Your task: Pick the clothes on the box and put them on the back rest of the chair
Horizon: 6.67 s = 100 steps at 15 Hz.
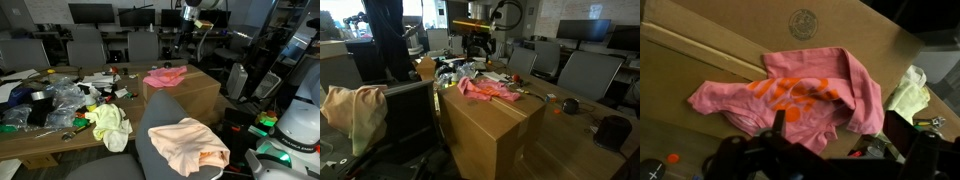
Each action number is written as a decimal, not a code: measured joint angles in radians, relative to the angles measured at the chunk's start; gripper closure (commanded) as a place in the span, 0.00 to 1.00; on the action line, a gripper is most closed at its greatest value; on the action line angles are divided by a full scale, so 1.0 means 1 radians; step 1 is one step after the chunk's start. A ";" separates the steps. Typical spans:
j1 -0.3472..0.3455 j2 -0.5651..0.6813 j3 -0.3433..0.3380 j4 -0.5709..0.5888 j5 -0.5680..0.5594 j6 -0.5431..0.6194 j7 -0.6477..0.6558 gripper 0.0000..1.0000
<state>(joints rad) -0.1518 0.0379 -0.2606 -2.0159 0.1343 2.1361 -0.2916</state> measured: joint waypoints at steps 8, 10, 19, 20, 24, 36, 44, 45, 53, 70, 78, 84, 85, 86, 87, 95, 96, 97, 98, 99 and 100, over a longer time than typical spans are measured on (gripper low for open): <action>-0.032 0.263 0.009 0.094 -0.088 0.088 0.123 0.00; -0.037 0.299 0.017 0.113 -0.088 0.086 0.139 0.00; -0.104 0.395 0.095 0.182 0.000 0.006 0.140 0.00; -0.109 0.404 0.098 0.187 0.002 -0.002 0.140 0.00; -0.118 0.440 0.102 0.201 0.003 -0.030 0.140 0.00; -0.137 0.463 0.115 0.224 0.010 -0.041 0.115 0.42; -0.148 0.463 0.117 0.230 0.011 -0.045 0.109 0.98; -0.151 0.463 0.117 0.230 0.011 -0.047 0.109 1.00; -0.169 0.435 0.117 0.226 0.049 -0.062 0.072 0.98; -0.121 -0.406 0.036 -0.188 0.079 -0.028 -0.256 0.98; 0.009 -0.623 0.001 -0.293 -0.026 -0.265 -0.445 0.98; 0.115 -0.657 0.054 -0.314 -0.109 -0.439 -0.535 0.98; 0.133 -0.659 0.076 -0.321 -0.125 -0.456 -0.539 0.98; 0.151 -0.660 0.098 -0.330 -0.140 -0.470 -0.542 0.98; 0.170 -0.661 0.122 -0.339 -0.156 -0.482 -0.544 0.98; 0.348 -0.647 0.299 -0.389 -0.269 -0.512 -0.557 0.98; 0.368 -0.643 0.315 -0.389 -0.279 -0.512 -0.558 0.98; 0.385 -0.640 0.329 -0.389 -0.287 -0.509 -0.557 0.98; 0.400 -0.637 0.342 -0.389 -0.288 -0.497 -0.557 0.98; 0.412 -0.634 0.353 -0.389 -0.288 -0.475 -0.551 0.99; 0.422 -0.631 0.362 -0.389 -0.287 -0.441 -0.538 0.98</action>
<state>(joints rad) 0.2706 -0.5931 0.1014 -2.4046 -0.1531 1.6954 -0.8299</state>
